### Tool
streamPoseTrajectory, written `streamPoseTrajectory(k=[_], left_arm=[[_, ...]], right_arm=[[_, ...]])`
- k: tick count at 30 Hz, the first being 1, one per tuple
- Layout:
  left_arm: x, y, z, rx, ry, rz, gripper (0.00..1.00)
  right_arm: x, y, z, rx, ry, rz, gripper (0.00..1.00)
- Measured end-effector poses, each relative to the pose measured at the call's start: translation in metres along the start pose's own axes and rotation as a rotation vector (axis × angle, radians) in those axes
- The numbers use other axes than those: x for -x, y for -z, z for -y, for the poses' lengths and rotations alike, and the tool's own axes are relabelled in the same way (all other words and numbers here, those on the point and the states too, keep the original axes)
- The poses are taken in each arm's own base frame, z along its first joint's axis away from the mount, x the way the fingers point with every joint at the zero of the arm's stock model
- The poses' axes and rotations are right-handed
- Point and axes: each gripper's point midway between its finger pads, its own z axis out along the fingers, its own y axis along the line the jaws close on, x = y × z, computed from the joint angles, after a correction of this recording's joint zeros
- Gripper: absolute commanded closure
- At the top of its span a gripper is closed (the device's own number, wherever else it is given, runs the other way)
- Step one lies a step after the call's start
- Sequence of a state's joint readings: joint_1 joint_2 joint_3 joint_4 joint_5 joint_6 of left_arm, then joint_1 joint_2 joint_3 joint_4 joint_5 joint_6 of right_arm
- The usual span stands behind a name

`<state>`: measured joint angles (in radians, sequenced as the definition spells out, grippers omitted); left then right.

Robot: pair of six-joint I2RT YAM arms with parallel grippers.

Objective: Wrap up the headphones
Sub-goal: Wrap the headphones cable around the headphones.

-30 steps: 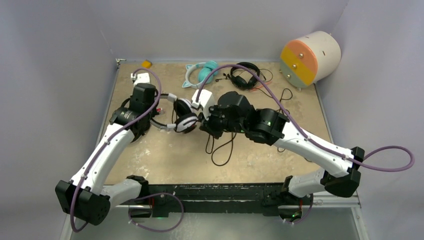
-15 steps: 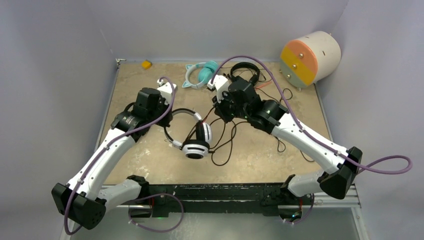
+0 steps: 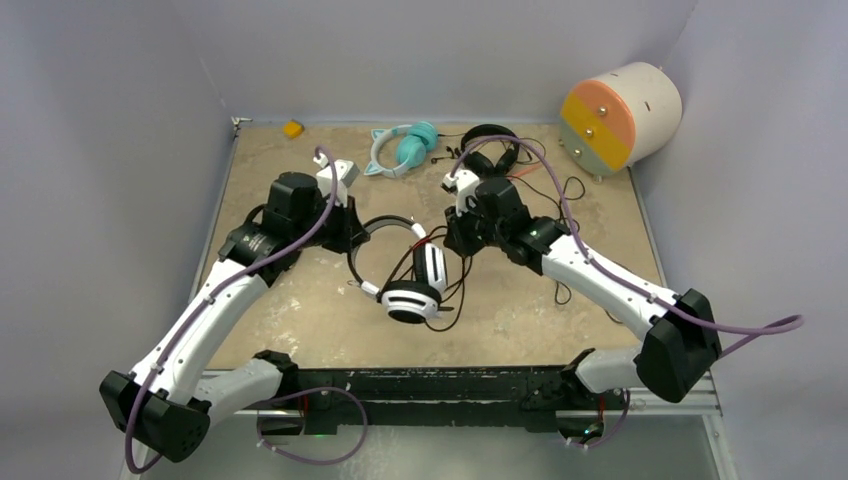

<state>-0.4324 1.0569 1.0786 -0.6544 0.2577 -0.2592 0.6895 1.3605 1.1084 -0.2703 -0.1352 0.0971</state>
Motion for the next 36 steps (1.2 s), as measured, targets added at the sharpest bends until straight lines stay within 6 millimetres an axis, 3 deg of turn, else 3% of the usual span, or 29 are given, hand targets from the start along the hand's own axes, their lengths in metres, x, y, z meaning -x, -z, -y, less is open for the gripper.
streamPoseTrajectory(k=[4,6,9,16,18,25,28,30,36], left_arm=[[0.013,0.011,0.019,-0.059,0.093,0.025,1.00],[0.025,0.020,0.028,-0.080,0.129,0.035,1.00],[0.050,0.036,0.043,-0.113,0.163,0.079,1.00],[0.086,0.071,0.065,-0.162,0.276,0.189,1.00],[0.092,0.077,0.067,-0.157,0.316,0.205,1.00],[0.118,0.087,0.073,-0.158,0.481,0.248,1.00],[0.122,0.082,0.066,-0.128,0.564,0.239,1.00],[0.125,0.078,0.053,-0.083,0.628,0.239,1.00],[0.126,0.068,-0.028,0.150,0.891,0.274,1.00]], right_arm=[[-0.027,-0.013,0.005,0.011,-0.046,-0.001,0.81],[-0.030,-0.019,0.004,0.025,-0.051,0.023,0.79],[-0.027,-0.026,0.002,0.049,-0.049,0.076,0.68],[-0.007,-0.043,-0.011,0.141,-0.052,0.220,0.65],[-0.010,-0.050,-0.015,0.180,-0.065,0.263,0.68],[-0.053,-0.074,-0.037,0.295,-0.088,0.251,0.86],[-0.054,-0.071,-0.068,0.371,-0.032,0.276,1.00],[-0.056,-0.065,-0.091,0.441,0.007,0.298,1.00],[-0.064,-0.035,-0.149,0.645,0.087,0.334,1.00]])
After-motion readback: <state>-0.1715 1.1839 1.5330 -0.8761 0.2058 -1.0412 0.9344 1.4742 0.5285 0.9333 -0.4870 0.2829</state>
